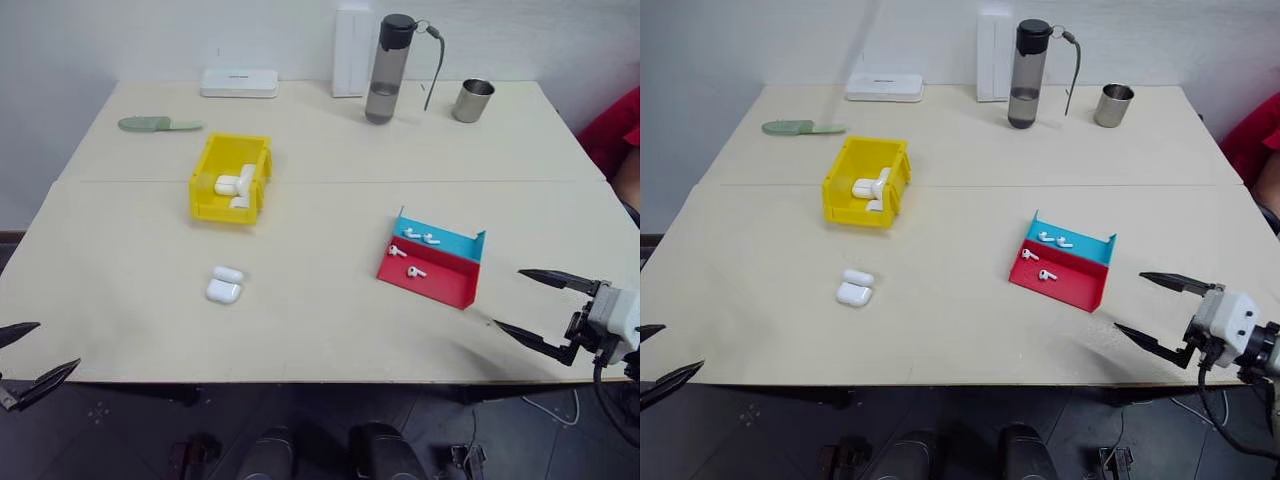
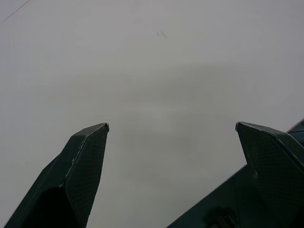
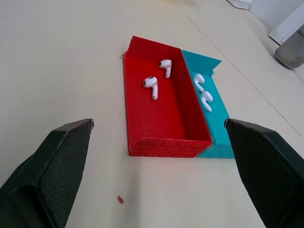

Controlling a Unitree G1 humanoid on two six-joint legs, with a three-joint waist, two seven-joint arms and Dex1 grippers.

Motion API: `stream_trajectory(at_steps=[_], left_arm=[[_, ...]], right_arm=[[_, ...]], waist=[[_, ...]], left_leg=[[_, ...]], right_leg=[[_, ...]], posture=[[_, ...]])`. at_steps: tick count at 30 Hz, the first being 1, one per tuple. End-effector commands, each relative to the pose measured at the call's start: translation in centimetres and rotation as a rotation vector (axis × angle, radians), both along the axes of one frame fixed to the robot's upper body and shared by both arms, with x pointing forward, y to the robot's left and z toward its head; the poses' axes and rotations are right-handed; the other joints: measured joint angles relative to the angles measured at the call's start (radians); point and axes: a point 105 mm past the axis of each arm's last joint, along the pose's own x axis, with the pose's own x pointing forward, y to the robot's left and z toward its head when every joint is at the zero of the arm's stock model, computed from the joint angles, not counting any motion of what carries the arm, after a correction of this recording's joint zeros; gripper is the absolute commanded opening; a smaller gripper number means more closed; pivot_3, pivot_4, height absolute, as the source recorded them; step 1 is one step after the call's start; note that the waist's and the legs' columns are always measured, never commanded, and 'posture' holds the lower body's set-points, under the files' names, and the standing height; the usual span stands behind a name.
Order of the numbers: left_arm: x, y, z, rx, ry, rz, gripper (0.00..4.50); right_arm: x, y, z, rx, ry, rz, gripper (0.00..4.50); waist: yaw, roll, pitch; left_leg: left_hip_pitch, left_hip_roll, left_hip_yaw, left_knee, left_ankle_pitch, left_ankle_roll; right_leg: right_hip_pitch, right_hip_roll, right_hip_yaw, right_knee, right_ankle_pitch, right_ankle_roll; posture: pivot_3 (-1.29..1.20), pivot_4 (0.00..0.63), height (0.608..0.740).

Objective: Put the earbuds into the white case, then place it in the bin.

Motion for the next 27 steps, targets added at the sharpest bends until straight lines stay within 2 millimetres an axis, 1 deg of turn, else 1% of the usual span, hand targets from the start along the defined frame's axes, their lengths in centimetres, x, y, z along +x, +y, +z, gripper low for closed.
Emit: stream_trajectory(at_steps=[1,8,10,13,14,16,18,21,22,25,27], left_arm=[[0.0,0.0,1.2,0.015,-0.031,-0.009,4.49],[-0.6,-1.2,1.1,-0.080,-0.002,-0.016,4.49],[-0.7,-1.3,1.2,-0.105,0.007,-0.012,4.49],[-1.3,-1.2,1.3,-0.186,0.070,0.018,4.49],[-1.4,-0.8,1.4,-0.205,0.088,0.051,4.49],[-1.7,0.5,1.7,-0.234,0.117,0.141,4.49],[-2.2,2.0,1.6,-0.219,0.163,0.241,4.49],[-2.8,3.6,1.8,-0.211,0.221,0.376,4.49],[-2.9,3.8,2.0,-0.208,0.237,0.397,4.49],[-2.5,2.8,3.0,-0.243,0.269,0.402,4.49],[-1.9,1.1,3.7,-0.285,0.289,0.352,4.49]], right_arm=[[-0.1,0.0,0.9,-0.018,-0.030,0.030,4.50],[-0.2,0.3,0.7,0.000,0.001,0.062,4.50],[-0.2,0.6,0.7,0.014,0.013,0.079,4.50],[0.0,1.5,0.8,0.070,0.012,0.107,4.50],[0.2,1.9,1.1,0.097,0.002,0.117,4.50],[0.2,3.4,2.2,0.185,-0.036,0.169,4.50],[0.1,5.0,2.9,0.243,-0.065,0.228,4.50],[-0.2,7.0,3.7,0.307,-0.117,0.301,4.50],[-0.2,7.6,3.8,0.324,-0.125,0.310,4.50],[-0.5,8.6,3.8,0.368,-0.099,0.345,4.50],[-0.8,8.9,3.5,0.361,-0.061,0.375,4.50]], waist=[[0.000,0.000,0.000],[0.000,0.000,0.000],[0.000,0.000,0.000],[-0.002,0.000,0.000],[-0.002,0.000,0.000],[-0.002,0.000,0.000],[-0.002,0.000,0.000],[-0.001,0.000,0.000],[-0.001,0.000,0.000],[0.001,0.000,0.000],[0.006,-0.001,0.000]], left_leg=[[0.000,0.000,0.000,0.000,0.000,0.000],[0.000,0.000,0.002,-0.003,0.000,0.000],[0.000,0.000,0.002,-0.003,0.000,0.000],[0.000,0.001,0.003,-0.003,0.000,0.000],[0.000,0.001,0.003,-0.003,0.000,0.000],[0.000,0.001,0.003,-0.003,0.000,0.000],[0.000,0.001,0.004,-0.003,0.000,0.000],[0.000,0.002,0.004,-0.003,0.000,-0.001],[0.000,0.002,0.004,-0.004,0.000,-0.001],[0.000,0.001,0.004,-0.005,0.000,-0.001],[-0.001,0.001,0.003,-0.004,0.000,0.000]], right_leg=[[0.000,0.000,0.000,0.000,0.000,0.000],[-0.003,0.000,0.001,0.001,0.000,0.000],[-0.003,0.000,0.001,0.001,0.000,0.000],[-0.004,0.000,0.001,0.001,0.000,0.000],[-0.004,0.000,0.002,0.001,0.000,0.000],[-0.004,0.000,0.002,0.002,0.000,0.000],[-0.006,0.000,0.002,0.006,0.000,0.000],[-0.007,0.001,0.003,0.007,0.000,0.000],[-0.008,0.001,0.003,0.007,0.000,0.000],[-0.008,0.000,0.003,0.007,0.000,0.000],[-0.008,0.000,0.003,0.007,0.000,0.000]], posture=[[0.00,0.150,0.740],[0.00,0.150,0.740],[0.00,0.150,0.740],[0.00,0.150,0.740],[0.00,0.150,0.740],[0.00,0.150,0.740],[0.00,0.150,0.740],[0.00,0.150,0.740],[0.00,0.150,0.740],[0.00,0.150,0.740],[0.00,0.150,0.740]])
